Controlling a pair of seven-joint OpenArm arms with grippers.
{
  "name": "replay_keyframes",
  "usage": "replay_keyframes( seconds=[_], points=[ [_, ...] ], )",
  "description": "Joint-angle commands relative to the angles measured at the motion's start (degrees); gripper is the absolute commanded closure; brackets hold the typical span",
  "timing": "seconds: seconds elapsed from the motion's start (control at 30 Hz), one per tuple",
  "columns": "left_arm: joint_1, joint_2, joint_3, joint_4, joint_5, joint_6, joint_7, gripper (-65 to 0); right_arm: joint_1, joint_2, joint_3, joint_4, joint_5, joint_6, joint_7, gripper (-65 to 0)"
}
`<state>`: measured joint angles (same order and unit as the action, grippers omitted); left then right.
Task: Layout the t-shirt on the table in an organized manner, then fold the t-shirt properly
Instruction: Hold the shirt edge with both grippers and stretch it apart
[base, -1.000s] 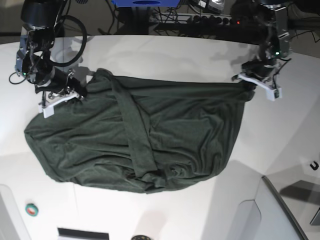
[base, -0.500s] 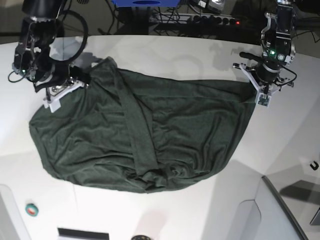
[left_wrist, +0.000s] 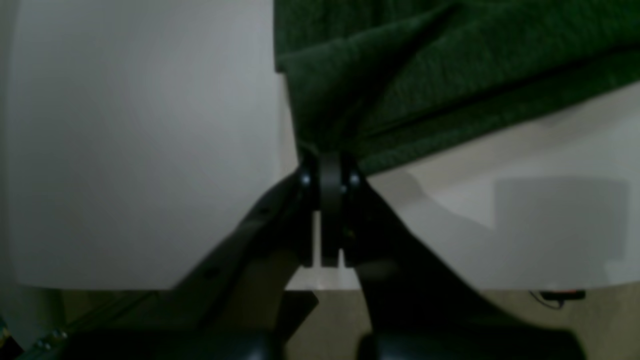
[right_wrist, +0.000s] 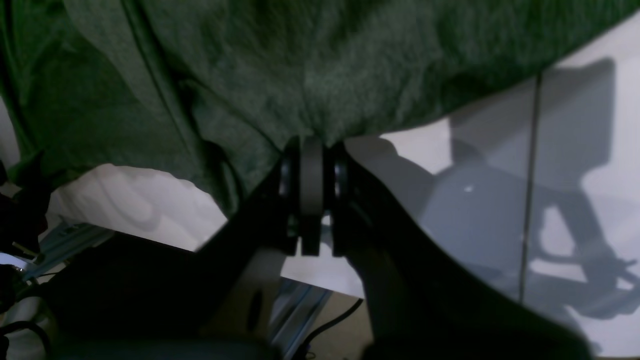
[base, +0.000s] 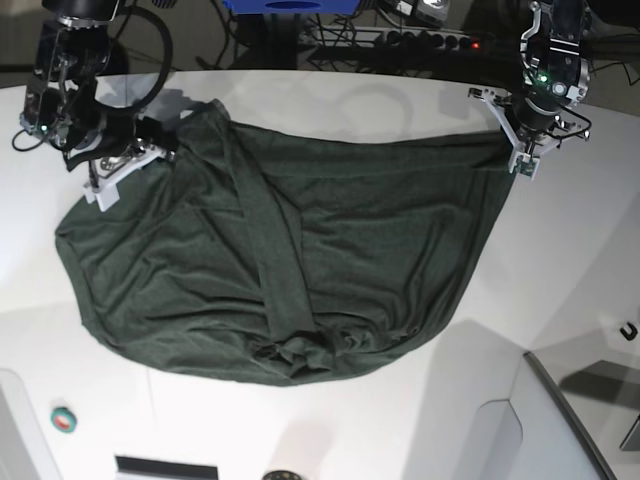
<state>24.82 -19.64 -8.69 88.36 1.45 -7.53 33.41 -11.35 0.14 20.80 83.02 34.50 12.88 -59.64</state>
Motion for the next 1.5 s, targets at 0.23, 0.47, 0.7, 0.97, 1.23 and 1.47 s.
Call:
replay_keyframes(
  seconds=[0.23,0.47,0.7,0.97,1.23,1.47],
  points=[
    [0.63,2.45,-9.73,1.27,0.44,0.54,-0.13,-27.0,0.41,0.43,0.26,0.89,0.97,-0.01,0.16,-0.8],
    [2.13,2.54,-10.08,1.53,0.08,0.54,-0.13,-48.9,0.41,0.43,0.17,0.89,0.97,-0.01,0.16,-0.8],
    [8.19,5.97,-19.31,2.68,-18.64,0.45,-0.49,-48.9,-0.29,0.43,-0.09,0.89,0.97,-0.01,0.43,-0.8],
    [9.95,5.97,-22.56,-1.81,-41.32,-2.98,-0.49,-48.7,-0.29,0.43,-0.27,0.89,0.97,-0.01,0.43,-0.8],
    [9.07,7.2,-23.0,-0.05,-43.87,-8.6,-0.31,-48.7,-0.21,0.43,-0.27,0.89,0.71,-0.01,0.43,-0.8],
    [5.2,7.37,-22.92,-3.39,-43.52,-8.6,-0.22,-48.7,-0.21,0.43,-0.27,0.8,0.71,-0.01,0.43,-0.8]
  ],
)
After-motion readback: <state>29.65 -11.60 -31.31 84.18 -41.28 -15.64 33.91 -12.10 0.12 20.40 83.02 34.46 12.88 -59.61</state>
